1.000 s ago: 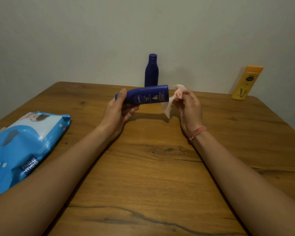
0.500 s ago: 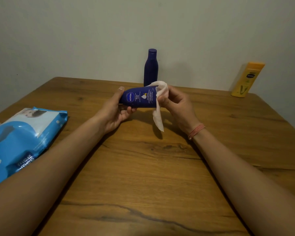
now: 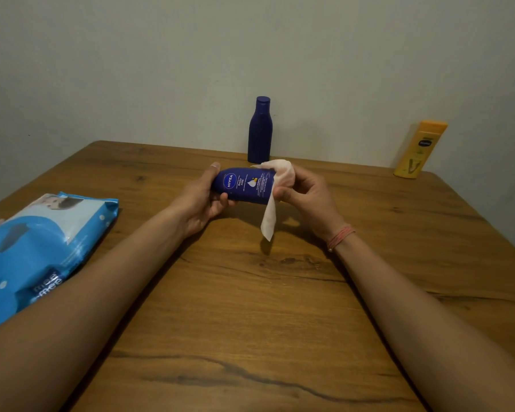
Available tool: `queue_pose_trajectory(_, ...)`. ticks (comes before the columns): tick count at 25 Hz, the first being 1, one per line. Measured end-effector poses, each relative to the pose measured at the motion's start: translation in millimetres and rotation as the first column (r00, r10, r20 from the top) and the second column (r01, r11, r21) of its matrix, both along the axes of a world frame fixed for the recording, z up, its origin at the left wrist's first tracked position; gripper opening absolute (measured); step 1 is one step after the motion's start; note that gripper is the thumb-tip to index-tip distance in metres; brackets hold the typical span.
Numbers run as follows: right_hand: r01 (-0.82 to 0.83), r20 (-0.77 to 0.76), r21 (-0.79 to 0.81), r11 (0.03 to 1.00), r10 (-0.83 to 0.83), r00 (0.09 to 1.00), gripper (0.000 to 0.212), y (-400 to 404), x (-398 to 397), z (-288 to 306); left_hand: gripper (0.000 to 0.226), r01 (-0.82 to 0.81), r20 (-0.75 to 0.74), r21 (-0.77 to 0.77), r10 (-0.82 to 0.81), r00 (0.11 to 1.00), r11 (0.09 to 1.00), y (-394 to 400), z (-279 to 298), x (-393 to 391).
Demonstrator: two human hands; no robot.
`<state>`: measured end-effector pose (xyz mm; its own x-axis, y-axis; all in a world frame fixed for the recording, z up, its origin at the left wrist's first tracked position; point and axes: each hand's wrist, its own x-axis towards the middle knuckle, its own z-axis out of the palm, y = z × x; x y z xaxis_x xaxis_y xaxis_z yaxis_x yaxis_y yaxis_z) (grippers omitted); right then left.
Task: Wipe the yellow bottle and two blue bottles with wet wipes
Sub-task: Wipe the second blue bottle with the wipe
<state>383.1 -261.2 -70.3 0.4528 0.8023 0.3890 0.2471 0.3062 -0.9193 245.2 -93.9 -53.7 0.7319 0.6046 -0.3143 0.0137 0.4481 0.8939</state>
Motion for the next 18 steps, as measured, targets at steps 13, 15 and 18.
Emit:
queue_pose_trajectory(13, 0.318, 0.155, -0.132, 0.939, -0.297, 0.942, 0.023, 9.4, 9.2, -9.3, 0.022, -0.223, 0.120, 0.451, 0.189, 0.975, 0.864, -1.7, -17.6, 10.9)
queue_pose_trajectory(15, 0.389, 0.172, -0.125, 0.913, -0.367, 0.914, 0.017, 9.5, 8.1, -9.3, 0.019, -0.212, 0.145, 0.501, 0.160, 0.976, 0.839, -4.2, -19.7, 11.0)
queue_pose_trajectory(18, 0.311, 0.172, -0.147, 0.939, -0.286, 0.943, 0.027, 9.3, 9.9, -8.6, 0.025, -0.222, 0.122, 0.478, 0.186, 0.975, 0.850, -1.1, -19.1, 8.9)
